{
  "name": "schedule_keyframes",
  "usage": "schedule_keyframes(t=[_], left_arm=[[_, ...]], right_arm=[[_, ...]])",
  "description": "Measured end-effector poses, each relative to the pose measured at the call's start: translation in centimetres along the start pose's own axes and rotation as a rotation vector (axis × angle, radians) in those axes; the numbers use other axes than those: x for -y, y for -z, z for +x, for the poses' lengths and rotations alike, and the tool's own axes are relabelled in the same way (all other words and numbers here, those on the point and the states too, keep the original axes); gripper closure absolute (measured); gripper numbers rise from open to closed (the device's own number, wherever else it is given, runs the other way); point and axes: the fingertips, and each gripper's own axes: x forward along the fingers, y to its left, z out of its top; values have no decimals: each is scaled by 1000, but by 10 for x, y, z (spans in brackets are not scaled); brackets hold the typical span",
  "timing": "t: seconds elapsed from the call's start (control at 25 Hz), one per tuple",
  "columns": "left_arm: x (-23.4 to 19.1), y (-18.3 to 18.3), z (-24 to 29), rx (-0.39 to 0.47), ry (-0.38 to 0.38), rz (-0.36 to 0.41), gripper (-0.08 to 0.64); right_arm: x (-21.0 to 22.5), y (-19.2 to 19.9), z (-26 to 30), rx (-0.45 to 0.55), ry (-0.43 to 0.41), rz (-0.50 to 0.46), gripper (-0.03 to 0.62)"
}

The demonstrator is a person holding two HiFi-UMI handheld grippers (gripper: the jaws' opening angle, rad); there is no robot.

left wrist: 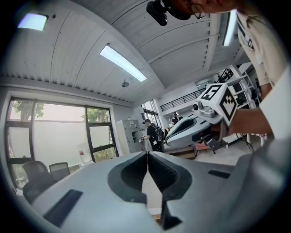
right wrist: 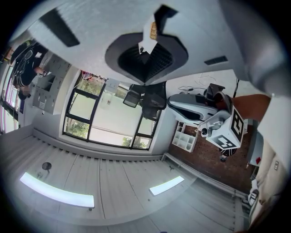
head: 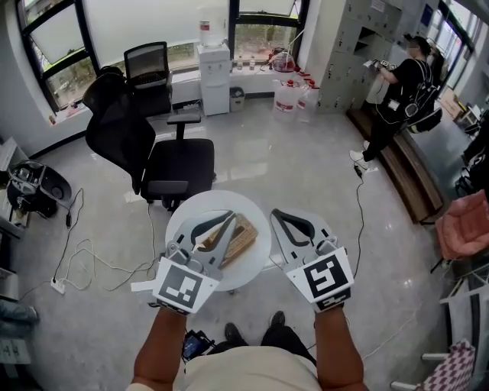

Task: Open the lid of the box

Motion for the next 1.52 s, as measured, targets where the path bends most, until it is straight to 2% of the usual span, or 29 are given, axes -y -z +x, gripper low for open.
schedule_keyframes(t=[0.44,0.76,1.52], left_arm=[[-54,22,1,-50,-147,30,545],[-75,43,33,-72,-209,16,545],[-97,104,90,-174,-238,-47,545]], right_arm=[[11,-7,62,73,-110,-22,601],[33,6,100,72,-191,-34,601],[73,58,155,42,-263,28,601]])
